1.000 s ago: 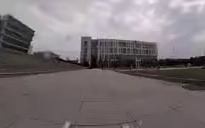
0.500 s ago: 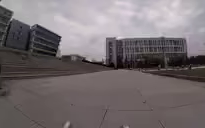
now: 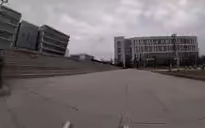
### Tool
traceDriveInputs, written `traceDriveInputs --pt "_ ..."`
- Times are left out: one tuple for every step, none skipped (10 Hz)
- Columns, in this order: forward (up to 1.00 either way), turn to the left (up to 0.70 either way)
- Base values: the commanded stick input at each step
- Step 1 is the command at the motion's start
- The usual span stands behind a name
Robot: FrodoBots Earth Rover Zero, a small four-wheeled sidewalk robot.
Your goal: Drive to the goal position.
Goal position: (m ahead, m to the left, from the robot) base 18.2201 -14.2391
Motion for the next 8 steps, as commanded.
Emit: traceDriveInputs --pt "0.7 0.0" --pt "0.7 0.0" --pt "0.7 -0.11" --pt "0.7 -0.3" --pt "0.7 -0.34" --pt "0.7 -0.34" --pt "0.7 -0.34" --pt "0.7 -0.09"
